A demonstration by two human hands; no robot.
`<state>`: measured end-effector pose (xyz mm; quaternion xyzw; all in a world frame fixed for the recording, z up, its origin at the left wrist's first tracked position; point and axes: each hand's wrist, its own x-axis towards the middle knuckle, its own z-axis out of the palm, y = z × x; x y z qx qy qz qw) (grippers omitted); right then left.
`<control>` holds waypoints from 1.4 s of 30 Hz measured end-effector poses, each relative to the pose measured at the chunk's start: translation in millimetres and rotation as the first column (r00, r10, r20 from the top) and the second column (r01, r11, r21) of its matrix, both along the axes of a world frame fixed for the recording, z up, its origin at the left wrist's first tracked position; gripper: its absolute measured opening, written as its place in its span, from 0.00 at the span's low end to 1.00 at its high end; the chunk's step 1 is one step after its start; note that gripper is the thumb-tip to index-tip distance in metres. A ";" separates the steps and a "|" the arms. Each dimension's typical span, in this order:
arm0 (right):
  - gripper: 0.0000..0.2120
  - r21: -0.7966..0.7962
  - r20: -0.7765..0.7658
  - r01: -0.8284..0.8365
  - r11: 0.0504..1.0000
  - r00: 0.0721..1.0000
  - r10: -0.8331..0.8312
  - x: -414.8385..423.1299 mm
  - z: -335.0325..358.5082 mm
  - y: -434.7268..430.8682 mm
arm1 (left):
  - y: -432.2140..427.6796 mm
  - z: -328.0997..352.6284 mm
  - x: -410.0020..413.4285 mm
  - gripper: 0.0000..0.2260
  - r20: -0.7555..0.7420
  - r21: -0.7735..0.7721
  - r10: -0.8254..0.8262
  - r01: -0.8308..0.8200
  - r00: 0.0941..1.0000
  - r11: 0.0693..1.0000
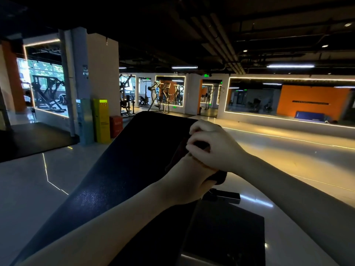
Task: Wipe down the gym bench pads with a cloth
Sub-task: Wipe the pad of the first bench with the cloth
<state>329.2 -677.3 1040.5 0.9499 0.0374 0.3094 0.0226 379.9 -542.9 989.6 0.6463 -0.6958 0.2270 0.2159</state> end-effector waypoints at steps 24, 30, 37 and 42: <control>0.17 0.754 -0.319 0.078 0.652 0.911 0.261 -33.2 9.1 69.8 | 63.0 -5.3 29.1 0.29 -0.809 -0.091 0.111 -0.309 0.578 0.947; 0.08 0.756 -0.168 -0.002 0.655 0.966 0.196 -20.1 21.4 79.6 | 72.6 11.3 29.4 0.38 -0.874 -0.089 -0.014 -0.132 0.486 0.987; 0.13 0.870 -0.190 0.017 0.493 0.934 0.304 -15.8 55.5 82.3 | 101.7 54.4 34.8 0.18 -0.959 -0.055 -0.062 0.032 0.275 0.998; 0.14 0.807 -0.193 0.004 0.590 0.947 0.257 -12.3 80.5 90.2 | 117.0 71.1 55.3 0.22 -0.936 0.055 0.048 0.013 0.348 0.998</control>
